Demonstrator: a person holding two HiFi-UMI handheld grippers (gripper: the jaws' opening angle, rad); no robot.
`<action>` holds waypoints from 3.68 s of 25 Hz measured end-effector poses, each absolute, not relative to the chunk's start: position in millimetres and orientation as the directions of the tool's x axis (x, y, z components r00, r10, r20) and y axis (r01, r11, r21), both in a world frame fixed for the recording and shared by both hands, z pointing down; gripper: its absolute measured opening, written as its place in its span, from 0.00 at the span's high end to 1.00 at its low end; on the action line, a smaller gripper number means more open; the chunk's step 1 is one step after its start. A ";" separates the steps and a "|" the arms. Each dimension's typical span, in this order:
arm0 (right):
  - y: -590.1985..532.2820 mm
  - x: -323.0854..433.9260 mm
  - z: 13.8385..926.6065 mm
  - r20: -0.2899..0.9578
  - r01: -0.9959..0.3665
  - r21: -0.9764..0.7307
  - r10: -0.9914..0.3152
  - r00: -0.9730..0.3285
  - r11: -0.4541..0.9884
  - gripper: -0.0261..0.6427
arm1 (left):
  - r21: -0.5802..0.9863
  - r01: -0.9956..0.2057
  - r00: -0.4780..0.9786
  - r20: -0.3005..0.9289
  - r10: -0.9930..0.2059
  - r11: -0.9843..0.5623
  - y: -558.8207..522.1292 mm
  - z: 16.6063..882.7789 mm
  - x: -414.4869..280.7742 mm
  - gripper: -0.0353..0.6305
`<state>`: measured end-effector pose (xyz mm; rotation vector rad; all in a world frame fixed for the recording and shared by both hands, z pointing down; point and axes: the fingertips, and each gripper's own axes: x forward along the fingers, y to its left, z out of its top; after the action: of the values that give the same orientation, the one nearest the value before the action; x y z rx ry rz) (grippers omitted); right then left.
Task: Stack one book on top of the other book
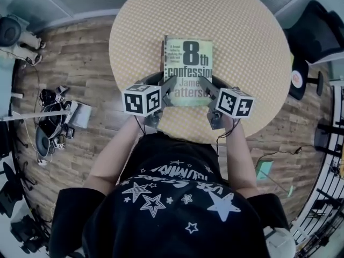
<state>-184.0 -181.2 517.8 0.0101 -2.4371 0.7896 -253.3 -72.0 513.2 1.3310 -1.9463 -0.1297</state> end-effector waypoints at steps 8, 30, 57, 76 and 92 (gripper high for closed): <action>-174.4 -196.1 540.2 0.578 -0.245 -0.509 0.117 -0.808 0.825 0.69 | 0.499 -0.758 -0.087 0.561 -0.823 0.420 -69.1 540.4 -269.2 0.64; -174.2 -212.6 554.9 0.604 -0.302 -0.508 0.083 -0.793 0.807 0.69 | 0.572 -0.713 -0.009 0.570 -0.821 0.406 -68.0 563.6 -282.3 0.63; -186.6 -181.5 514.8 0.527 -0.368 -0.401 -0.117 -0.842 0.839 0.69 | 0.372 -0.866 -0.131 0.474 -0.871 0.333 -35.7 519.8 -299.9 0.69; -157.9 -115.4 424.4 0.235 -0.180 -0.442 -0.080 -0.969 0.879 0.88 | 0.236 -0.926 -0.218 0.304 -0.927 0.296 -41.9 428.2 -211.4 0.90; -150.0 -68.6 431.0 0.223 -0.092 -0.452 0.013 -0.975 0.887 0.90 | 0.180 -0.951 -0.195 0.290 -0.937 0.253 -55.4 408.8 -130.0 0.94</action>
<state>-68.6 -150.0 431.0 0.0599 -2.8359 0.6946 -130.0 -55.4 408.8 1.7333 -2.1927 0.0562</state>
